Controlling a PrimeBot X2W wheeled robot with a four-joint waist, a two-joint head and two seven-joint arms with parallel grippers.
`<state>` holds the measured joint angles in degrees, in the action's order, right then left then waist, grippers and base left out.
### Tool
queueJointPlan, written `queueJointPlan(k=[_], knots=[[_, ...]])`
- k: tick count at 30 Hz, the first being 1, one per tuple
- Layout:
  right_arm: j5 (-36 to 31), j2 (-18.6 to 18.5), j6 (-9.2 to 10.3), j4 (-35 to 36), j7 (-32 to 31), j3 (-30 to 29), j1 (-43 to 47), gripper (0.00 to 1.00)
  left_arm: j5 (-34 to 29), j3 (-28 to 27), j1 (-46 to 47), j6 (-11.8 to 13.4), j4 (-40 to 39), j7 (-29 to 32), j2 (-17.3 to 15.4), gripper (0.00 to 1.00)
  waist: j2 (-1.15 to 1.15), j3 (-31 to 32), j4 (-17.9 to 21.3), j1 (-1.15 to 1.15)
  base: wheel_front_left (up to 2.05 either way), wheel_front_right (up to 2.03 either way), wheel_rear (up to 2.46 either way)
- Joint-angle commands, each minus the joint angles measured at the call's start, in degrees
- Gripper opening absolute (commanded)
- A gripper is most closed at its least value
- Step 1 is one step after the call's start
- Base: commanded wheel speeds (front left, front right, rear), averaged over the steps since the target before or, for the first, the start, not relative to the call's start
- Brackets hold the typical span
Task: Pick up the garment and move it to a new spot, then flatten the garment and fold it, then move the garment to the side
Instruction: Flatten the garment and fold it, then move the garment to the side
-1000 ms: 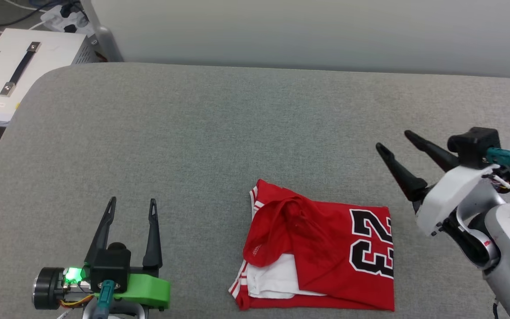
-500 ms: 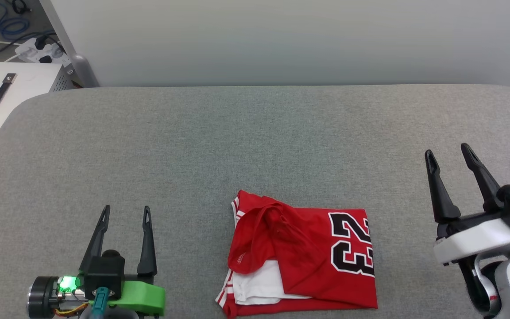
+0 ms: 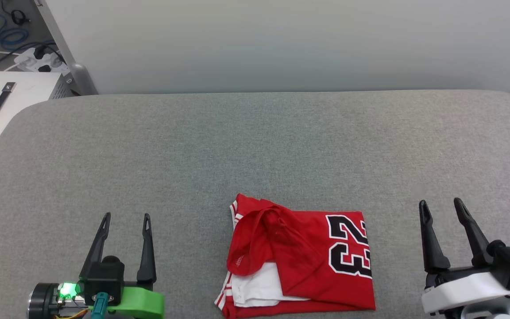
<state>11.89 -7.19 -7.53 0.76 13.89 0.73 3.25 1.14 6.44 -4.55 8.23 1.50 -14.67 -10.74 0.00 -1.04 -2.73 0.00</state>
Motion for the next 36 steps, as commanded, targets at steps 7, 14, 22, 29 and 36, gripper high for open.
queueJointPlan(k=[7,14,22,29,36], knots=[[-1.4,1.8,0.04,0.5,0.7,0.8,3.5,1.0,0.3,-0.4,-0.8,-0.8,0.4,-0.3,0.2,1.0,0.0,0.1,-0.3,0.0,0.0,0.0,0.0],[-3.3,2.0,0.04,0.6,0.9,1.0,4.4,1.0,0.1,-0.6,-0.9,-1.0,0.6,-0.3,0.4,1.0,0.0,0.0,-0.5,0.0,0.0,0.0,0.0],[-3.8,2.1,0.04,0.5,1.0,1.0,4.4,1.0,0.0,-0.7,-0.9,-1.2,0.7,-0.3,0.5,1.0,0.0,0.0,-0.8,0.0,0.0,0.0,0.0],[-3.2,0.4,0.04,1.4,0.8,0.0,1.6,1.0,-0.1,-0.8,-0.7,-1.3,0.8,-0.3,0.7,1.0,0.0,-0.1,-1.1,0.0,0.0,0.0,0.0],[-0.1,-5.1,0.04,4.9,-4.0,-1.5,-7.2,1.0,-0.3,-0.6,-0.1,-1.5,0.7,-0.3,0.8,1.0,0.0,-0.7,-1.7,0.0,0.0,0.0,0.0]])
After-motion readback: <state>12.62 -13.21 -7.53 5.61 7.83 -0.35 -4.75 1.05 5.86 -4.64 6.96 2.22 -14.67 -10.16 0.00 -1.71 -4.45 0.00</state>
